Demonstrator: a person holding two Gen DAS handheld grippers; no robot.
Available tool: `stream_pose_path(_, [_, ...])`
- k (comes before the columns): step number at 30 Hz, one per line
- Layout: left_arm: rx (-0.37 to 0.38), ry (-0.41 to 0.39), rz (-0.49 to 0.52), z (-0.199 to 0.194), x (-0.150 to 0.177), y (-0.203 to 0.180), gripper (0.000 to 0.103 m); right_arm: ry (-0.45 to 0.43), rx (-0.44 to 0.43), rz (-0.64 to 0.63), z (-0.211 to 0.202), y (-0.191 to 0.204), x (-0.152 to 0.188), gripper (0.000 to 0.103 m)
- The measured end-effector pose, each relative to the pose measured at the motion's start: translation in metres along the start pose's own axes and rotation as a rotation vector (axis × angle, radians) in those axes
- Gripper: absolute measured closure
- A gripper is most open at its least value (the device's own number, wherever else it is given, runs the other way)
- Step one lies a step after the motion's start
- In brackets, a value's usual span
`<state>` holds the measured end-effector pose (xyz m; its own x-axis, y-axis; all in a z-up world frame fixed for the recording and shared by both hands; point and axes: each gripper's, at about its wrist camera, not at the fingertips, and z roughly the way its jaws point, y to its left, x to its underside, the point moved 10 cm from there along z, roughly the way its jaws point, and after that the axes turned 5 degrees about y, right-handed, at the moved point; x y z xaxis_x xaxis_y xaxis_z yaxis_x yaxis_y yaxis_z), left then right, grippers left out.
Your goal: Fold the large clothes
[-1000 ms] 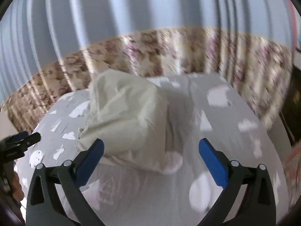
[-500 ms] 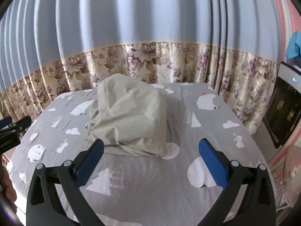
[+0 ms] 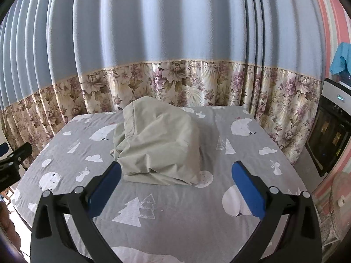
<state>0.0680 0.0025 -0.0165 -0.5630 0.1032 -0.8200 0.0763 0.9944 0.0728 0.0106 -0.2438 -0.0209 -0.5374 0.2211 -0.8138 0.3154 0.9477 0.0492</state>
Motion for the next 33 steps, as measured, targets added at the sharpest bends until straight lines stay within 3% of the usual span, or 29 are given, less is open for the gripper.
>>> stream_pose_path(13, [0.011,0.009,0.047,0.003,0.005,-0.004,0.003,-0.028,0.06,0.033,-0.012,-0.001,0.003,0.002])
stream_pose_path(33, [0.009,0.018,0.035,0.016,0.004,-0.005,0.003,-0.002,0.064,0.033,-0.003,0.004,0.005,0.002])
